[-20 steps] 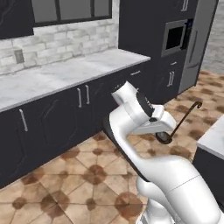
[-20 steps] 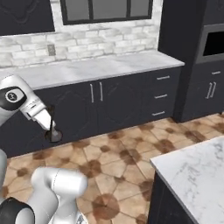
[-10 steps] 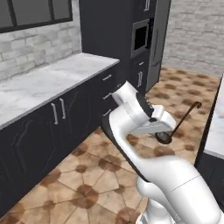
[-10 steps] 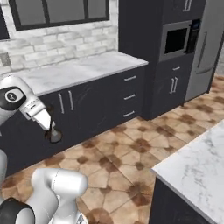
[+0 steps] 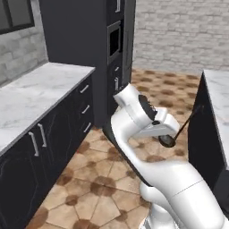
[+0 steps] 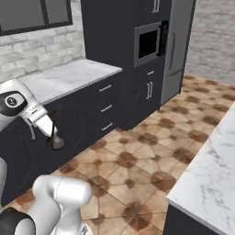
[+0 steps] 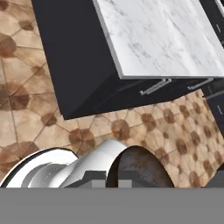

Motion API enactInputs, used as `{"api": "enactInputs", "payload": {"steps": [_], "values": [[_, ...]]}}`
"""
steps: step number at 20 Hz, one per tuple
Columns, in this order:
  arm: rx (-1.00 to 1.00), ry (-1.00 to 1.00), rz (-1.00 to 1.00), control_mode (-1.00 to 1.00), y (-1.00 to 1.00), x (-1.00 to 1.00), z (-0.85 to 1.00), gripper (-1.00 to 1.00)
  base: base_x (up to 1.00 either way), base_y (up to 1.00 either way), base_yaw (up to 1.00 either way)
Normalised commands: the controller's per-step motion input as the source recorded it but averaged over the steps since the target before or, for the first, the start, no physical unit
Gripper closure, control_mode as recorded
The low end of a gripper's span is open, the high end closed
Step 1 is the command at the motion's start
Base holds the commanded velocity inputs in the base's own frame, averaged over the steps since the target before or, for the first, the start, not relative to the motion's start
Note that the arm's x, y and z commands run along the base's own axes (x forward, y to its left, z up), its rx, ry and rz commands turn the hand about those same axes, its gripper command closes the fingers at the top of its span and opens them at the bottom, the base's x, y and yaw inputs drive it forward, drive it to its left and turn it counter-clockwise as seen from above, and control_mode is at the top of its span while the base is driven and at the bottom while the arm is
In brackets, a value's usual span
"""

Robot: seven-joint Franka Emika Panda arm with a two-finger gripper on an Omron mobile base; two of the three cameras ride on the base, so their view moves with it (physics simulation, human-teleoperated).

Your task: Open the cabinet and move the ladle to the pot. Then close the cabinet.

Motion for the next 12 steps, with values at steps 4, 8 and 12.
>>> {"api": "enactInputs", "payload": {"steps": [4, 8, 12], "values": [[0.00, 0.00, 0.00, 1.00, 0.00, 0.00, 0.00, 1.00, 0.88, 0.07, -0.37], [0.00, 0.00, 0.00, 1.00, 0.00, 0.00, 0.00, 1.00, 0.92, 0.03, -0.32], [0.00, 0.00, 0.00, 1.00, 0.00, 0.00, 0.00, 1.00, 0.99, 0.13, -0.29]]}}
